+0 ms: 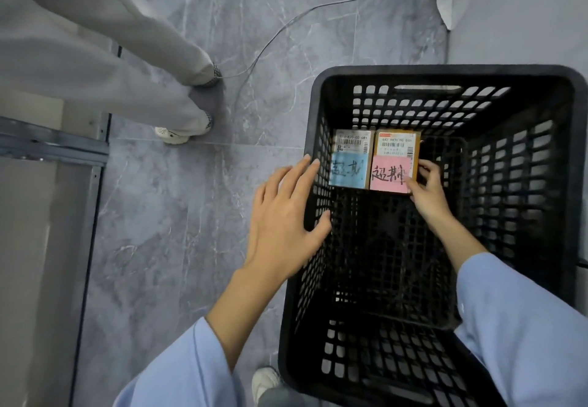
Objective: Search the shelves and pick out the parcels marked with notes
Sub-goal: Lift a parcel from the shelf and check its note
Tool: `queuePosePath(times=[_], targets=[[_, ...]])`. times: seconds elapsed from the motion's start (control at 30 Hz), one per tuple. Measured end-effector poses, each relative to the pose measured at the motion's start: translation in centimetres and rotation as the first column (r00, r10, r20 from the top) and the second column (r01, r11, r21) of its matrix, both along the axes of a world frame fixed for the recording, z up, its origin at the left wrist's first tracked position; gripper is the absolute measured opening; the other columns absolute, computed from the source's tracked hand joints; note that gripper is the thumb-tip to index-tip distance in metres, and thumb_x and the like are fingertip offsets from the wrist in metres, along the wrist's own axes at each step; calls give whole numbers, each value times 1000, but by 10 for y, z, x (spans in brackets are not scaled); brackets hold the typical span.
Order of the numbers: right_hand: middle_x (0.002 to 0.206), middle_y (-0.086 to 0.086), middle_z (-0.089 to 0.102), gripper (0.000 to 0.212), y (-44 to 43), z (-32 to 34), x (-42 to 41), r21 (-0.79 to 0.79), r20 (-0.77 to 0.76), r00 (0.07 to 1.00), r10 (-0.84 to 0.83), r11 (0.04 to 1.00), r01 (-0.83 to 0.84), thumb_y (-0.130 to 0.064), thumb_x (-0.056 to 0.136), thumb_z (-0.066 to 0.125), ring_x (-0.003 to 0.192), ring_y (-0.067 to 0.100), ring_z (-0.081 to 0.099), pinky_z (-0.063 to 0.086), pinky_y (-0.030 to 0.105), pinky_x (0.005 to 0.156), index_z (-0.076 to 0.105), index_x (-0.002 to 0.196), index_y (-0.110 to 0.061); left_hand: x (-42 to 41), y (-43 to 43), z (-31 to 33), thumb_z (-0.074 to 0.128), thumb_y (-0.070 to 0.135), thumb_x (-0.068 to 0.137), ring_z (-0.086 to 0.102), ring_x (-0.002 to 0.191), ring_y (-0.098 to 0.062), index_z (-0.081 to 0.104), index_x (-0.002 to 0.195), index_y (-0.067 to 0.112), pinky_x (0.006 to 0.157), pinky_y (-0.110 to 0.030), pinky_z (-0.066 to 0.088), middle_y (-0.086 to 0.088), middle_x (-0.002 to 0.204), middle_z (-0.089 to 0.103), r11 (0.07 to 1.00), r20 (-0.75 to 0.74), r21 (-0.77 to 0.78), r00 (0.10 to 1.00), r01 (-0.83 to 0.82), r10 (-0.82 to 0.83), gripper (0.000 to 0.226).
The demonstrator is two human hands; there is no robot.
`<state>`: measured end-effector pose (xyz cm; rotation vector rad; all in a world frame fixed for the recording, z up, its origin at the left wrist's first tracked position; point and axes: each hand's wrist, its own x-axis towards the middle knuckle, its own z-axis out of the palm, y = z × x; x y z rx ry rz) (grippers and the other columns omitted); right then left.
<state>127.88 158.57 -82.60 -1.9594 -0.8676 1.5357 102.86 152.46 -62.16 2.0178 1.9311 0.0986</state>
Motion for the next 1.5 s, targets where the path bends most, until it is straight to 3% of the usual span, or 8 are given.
queuePosePath(times=[0.33,0.4,0.53,0.8,0.93,1.13,1.3,1.5], targets=[[150,8,41,51,-21,78,-14,70,243,953,179,977,-201,-25,101,52,137,24,39,32,36,109,36,149,-21,-15,-22,26,38,56,86,30,140,-18,38,149,22,113,-33,21,6,155,36,997,-15,-59,999,-40,39,71],[149,7,41,51,-23,102,-23,95,303,919,252,952,-292,-24,101,51,136,23,39,31,32,106,36,150,-20,-23,-27,38,37,57,86,31,139,-19,39,148,22,112,-32,21,5,155,36,997,-11,-49,999,-53,52,71],[147,4,43,47,-28,152,-47,148,451,802,392,853,-500,-27,100,52,134,23,41,36,37,106,42,145,-17,-49,-39,61,34,58,87,30,139,-20,36,150,23,111,-34,23,5,157,32,994,-35,-28,994,-104,103,72],[144,7,47,54,-47,261,-146,260,705,512,492,492,-831,-35,98,53,133,27,40,35,40,107,42,147,-15,-130,-103,126,28,61,87,28,142,-21,30,152,25,111,-38,25,4,160,25,953,-69,32,950,-302,303,75],[149,8,43,62,-70,311,-226,241,772,357,526,278,-930,-45,98,50,135,29,38,34,42,109,35,151,-16,-187,-160,167,41,58,92,26,144,-21,23,155,26,113,-38,23,4,161,22,887,-86,80,883,-456,461,73],[155,3,35,73,-150,389,-375,261,808,195,556,-42,-964,-54,96,48,139,26,33,32,39,110,19,156,-24,-283,-283,237,47,55,95,22,146,-20,16,156,28,115,-39,19,6,162,17,708,-107,166,701,-687,705,74],[155,3,35,73,-259,459,-498,300,838,100,537,-300,-906,-55,96,46,140,25,32,28,35,111,19,156,-24,-356,-419,300,45,57,94,23,145,-19,15,156,27,114,-39,21,7,163,15,533,-134,267,516,-803,846,75],[156,3,33,73,-417,542,-628,360,854,40,518,-535,-764,-56,96,47,142,27,29,32,40,113,20,156,-23,-426,-596,377,42,60,94,21,145,-18,18,155,28,115,-41,22,8,163,12,326,-152,358,289,-875,945,73]])
